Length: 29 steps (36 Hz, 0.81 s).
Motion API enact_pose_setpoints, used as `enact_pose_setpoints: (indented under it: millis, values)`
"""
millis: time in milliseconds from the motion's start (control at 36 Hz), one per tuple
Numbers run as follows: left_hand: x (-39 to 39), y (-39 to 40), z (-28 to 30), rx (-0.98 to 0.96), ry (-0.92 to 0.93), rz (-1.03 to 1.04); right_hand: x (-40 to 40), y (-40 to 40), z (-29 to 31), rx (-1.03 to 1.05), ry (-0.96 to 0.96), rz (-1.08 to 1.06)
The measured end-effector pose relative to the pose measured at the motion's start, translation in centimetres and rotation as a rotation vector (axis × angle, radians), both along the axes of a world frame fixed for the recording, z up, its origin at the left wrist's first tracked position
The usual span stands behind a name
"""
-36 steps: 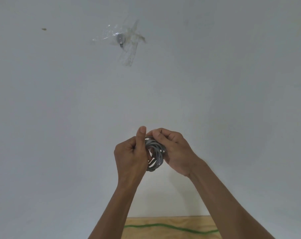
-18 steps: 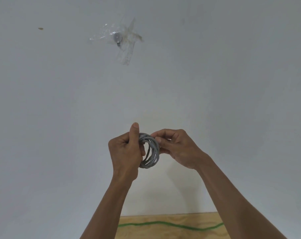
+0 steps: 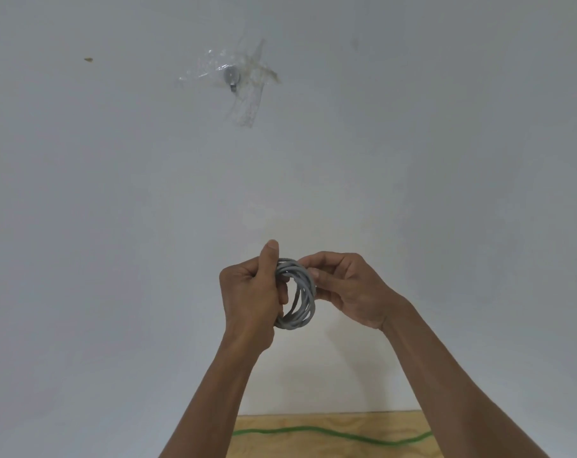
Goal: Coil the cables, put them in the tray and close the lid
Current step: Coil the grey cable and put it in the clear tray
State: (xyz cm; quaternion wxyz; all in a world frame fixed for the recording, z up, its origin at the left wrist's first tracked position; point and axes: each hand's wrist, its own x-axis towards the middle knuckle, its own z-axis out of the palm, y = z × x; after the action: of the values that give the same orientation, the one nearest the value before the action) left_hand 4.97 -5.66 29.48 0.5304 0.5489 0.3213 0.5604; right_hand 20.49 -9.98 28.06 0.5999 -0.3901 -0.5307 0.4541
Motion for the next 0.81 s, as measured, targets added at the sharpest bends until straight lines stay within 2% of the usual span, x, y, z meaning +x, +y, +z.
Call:
enact_pose_setpoints:
  millis: [222, 528, 722, 806]
  values:
    - [0.0, 0.8, 0.3, -0.03, -0.03, 0.051, -2.7, 0.2, -1.0, 0.065, 0.092, -0.072]
    - [-0.5, 1.4, -0.4, 0.044, 0.052, 0.177, -4.0, 0.5, -1.1, -0.074, 0.18, -0.058]
    - [-0.8, 2.3, -1.1, 0.132, 0.117, 0.267, -4.1, 0.4, -1.0, -0.124, 0.178, -0.058]
    - [-0.9, 2.7, -1.5, 0.104, 0.132, 0.295, -4.2, 0.2, -1.1, -0.111, 0.145, -0.03]
